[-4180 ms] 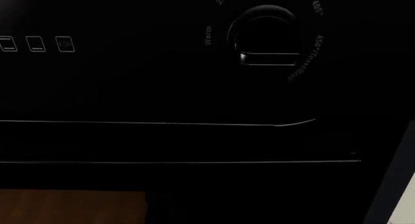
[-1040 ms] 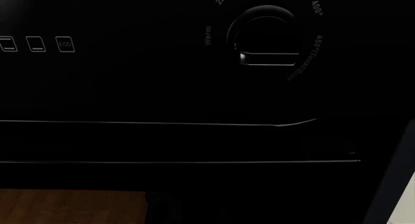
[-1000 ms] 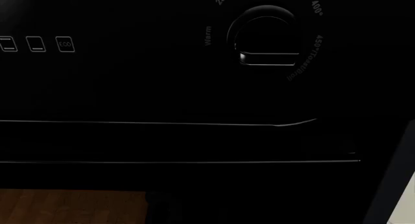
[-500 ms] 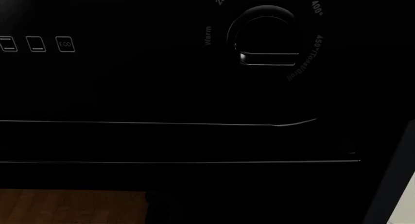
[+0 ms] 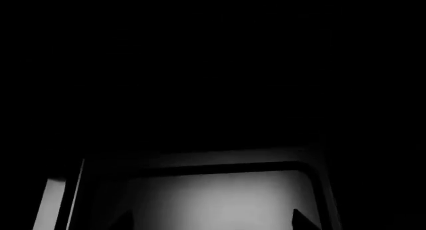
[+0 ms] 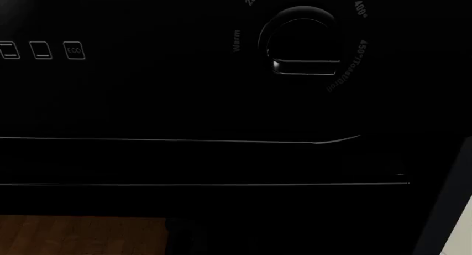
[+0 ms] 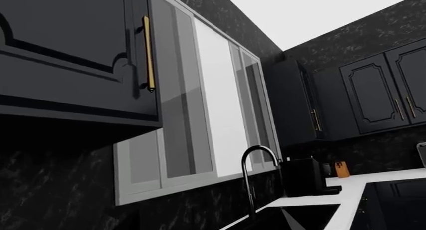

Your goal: Pick the garlic from the counter and place it in the microwave.

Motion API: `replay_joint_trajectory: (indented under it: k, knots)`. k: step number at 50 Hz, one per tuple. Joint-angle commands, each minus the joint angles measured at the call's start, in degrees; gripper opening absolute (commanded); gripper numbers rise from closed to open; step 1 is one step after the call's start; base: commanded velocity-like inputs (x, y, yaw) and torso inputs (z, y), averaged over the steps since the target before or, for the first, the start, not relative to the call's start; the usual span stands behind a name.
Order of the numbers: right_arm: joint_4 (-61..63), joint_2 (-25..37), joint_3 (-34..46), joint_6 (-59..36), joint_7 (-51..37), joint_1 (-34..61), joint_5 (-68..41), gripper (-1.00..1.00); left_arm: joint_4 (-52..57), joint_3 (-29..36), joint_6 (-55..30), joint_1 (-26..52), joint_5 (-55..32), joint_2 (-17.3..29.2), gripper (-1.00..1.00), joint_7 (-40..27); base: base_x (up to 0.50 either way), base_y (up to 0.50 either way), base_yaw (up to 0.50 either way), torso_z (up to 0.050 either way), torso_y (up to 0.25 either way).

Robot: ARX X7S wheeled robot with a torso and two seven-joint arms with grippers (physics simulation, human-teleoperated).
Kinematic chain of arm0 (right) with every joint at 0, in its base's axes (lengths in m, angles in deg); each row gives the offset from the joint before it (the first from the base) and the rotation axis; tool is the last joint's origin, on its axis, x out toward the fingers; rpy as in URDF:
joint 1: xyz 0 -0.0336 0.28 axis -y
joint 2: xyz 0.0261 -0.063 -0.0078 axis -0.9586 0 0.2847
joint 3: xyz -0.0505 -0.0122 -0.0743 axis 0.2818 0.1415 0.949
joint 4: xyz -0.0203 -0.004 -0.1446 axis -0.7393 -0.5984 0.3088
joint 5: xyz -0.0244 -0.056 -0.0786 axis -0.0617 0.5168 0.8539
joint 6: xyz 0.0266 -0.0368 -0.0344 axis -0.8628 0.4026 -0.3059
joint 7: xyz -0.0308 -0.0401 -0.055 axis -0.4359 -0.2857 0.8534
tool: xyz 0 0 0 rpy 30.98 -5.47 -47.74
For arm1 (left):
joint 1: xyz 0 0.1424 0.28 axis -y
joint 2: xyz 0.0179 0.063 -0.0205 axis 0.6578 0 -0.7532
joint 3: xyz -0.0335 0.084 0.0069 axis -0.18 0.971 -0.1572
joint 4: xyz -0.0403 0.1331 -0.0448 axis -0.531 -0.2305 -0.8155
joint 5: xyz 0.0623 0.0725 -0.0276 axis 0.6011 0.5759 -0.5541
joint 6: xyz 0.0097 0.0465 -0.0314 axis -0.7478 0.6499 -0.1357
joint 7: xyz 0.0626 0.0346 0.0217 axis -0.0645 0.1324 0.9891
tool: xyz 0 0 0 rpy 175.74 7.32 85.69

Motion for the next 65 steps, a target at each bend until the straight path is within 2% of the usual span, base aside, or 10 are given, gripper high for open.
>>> replay_joint_trajectory:
  k: [1, 29, 44, 65]
  knots:
    - [0.0, 0.9, 0.2, 0.0, -0.7, -0.1, -0.1, 1.0, 0.8, -1.2, 8.3, 0.0, 0.6, 0.0, 1.0, 0.4, 0.0, 0.0, 0.0, 0.0, 0.0]
    - [0.0, 0.8, -0.5, 0.2, -0.5, -0.2, -0.5, 1.0, 5.6, -4.9, 24.6, 0.0, 1.4, 0.0, 1.0, 0.6, 0.0, 0.0, 0.0, 0.0, 0.0]
    - [0.0, 0.6, -0.4, 0.4, -0.3, -0.2, -0.3, 1.0, 9.2, -5.1, 25.1, 0.0, 0.6, 0.0, 1.0, 1.5, 0.0, 0.0, 0.0, 0.0, 0.0]
    - [0.0, 0.8, -1.4, 0.7, -0.2, -0.2, -1.1, 1.0, 19.7, -4.9, 18.3, 0.0, -0.4, 0.0, 1.0, 2.2, 0.0, 0.0, 0.0, 0.0, 0.0]
